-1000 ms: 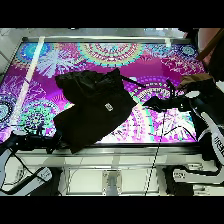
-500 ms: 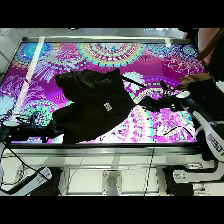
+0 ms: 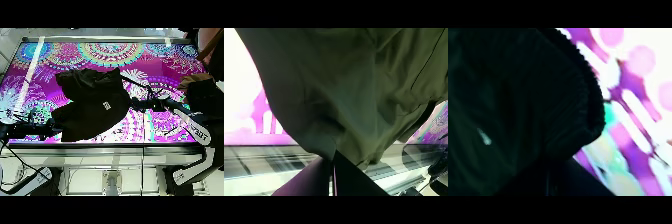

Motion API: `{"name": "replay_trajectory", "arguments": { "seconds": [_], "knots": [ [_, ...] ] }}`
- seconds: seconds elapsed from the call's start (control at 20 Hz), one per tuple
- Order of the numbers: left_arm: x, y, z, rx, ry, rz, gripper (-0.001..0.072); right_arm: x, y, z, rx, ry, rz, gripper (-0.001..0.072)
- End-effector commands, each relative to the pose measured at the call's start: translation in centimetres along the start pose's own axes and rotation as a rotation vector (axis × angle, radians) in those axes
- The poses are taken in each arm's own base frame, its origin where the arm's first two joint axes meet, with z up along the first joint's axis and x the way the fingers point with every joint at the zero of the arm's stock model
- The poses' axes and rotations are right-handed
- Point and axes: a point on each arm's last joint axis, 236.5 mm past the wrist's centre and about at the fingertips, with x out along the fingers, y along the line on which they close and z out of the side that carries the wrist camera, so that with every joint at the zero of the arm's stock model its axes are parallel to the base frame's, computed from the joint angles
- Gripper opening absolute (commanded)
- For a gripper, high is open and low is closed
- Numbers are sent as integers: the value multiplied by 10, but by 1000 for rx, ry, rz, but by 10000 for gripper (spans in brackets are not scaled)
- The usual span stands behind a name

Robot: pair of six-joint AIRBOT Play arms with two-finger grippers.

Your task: Fold the clothes and pants, and hang the long-sleeved shirts on hangers.

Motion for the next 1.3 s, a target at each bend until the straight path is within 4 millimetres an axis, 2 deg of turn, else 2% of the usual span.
{"name": "replay_trajectory", "arguments": {
  "seconds": [0.0,0.1,0.2,0.4,0.5,0.65,0.8,0.9,1.0,1.1,1.25],
  "knots": [
    [-4,-1,-1,42,15,11,16,-7,30,5,-44,42,75,43],
    [-19,8,-3,102,54,90,16,-32,45,-11,-128,149,103,42],
    [-42,8,-4,163,98,156,16,-66,50,-29,-194,227,73,42],
    [-90,-23,5,281,66,194,16,-141,49,-63,-312,284,-151,41],
    [-111,-41,-1,335,47,202,16,-175,64,-85,-344,293,-187,41],
    [-134,-59,-8,379,15,217,15,-208,90,-112,-341,273,-180,41],
    [-149,-76,6,373,-64,233,14,-211,106,-113,-370,216,-168,41],
    [-151,-100,30,456,-133,243,13,-199,110,-95,-373,151,-162,41],
    [-141,-124,63,518,-180,253,13,-184,104,-70,-349,93,-165,41],
    [-130,-125,114,471,-241,353,14,-164,92,-43,-310,44,-176,41],
    [-97,-129,170,415,-239,383,15,-130,68,0,-241,-43,-188,41]
  ]
}}
